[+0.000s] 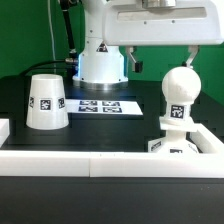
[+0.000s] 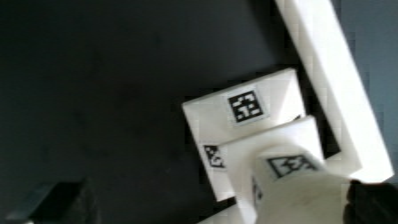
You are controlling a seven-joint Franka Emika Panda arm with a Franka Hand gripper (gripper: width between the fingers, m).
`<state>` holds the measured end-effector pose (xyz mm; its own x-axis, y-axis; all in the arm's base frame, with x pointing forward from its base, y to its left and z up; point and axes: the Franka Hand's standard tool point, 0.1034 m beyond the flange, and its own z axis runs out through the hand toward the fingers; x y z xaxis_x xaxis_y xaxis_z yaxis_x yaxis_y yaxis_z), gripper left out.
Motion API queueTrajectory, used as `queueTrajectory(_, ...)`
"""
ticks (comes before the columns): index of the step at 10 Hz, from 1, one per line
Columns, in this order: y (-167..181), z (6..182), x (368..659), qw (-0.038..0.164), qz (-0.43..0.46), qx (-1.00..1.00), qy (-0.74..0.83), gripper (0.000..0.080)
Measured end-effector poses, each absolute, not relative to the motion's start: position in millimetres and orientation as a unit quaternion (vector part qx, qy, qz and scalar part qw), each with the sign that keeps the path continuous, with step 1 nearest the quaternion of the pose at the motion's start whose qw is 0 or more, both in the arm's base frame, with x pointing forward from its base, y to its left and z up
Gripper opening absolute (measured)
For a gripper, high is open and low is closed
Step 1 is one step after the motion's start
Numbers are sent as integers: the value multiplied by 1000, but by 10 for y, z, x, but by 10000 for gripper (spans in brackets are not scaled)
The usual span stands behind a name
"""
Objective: Assemble lamp
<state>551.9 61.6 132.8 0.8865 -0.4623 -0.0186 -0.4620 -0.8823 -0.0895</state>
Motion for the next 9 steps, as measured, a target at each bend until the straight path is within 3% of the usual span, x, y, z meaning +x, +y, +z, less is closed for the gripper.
queueTrajectory(3,410,1322,5516,42,-7,-976,212,699)
queueTrajectory(6,-289,1340,5316,36,-13,-985,167,699)
queueTrajectory(9,-755,1350,5252,29,-17,-987,155,699)
